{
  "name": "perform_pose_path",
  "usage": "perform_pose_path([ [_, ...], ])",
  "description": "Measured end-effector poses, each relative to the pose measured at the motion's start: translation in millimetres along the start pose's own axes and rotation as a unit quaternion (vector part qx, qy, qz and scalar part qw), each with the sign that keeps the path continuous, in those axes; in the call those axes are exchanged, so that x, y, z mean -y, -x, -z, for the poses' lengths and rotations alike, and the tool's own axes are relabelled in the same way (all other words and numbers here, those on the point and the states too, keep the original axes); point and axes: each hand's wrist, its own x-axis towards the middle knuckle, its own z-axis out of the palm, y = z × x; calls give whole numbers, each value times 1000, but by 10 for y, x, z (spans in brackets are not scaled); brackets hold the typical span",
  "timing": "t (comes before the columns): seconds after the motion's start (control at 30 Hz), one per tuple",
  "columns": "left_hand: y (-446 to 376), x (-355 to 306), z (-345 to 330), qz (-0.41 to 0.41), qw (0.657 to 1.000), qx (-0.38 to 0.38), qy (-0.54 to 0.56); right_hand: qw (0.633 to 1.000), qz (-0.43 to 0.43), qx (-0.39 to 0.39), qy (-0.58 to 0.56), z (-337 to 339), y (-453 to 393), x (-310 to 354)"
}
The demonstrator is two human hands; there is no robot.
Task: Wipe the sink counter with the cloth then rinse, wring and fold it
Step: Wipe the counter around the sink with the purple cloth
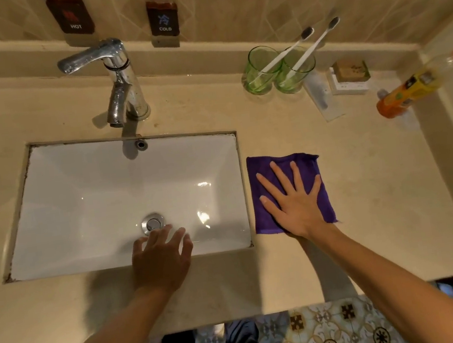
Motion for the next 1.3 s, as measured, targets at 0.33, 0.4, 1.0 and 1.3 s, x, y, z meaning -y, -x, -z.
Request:
perform_pose_path([
  [0.33,46,17,10,-7,1000,-3,-13,999,-8,-44,26,-441,1025,258],
  [0.4,54,6,21,-8,1000,-5,-13,999,-5,-45,26,-500,1186,293],
  [1.0,3,-13,60,-10,1000,-2,-20,998,-4,-51,29,-164,222,127],
  [1.3,-7,10,0,-5,1000,-8,-24,996,-21,-83,-7,399,-1345,-71],
])
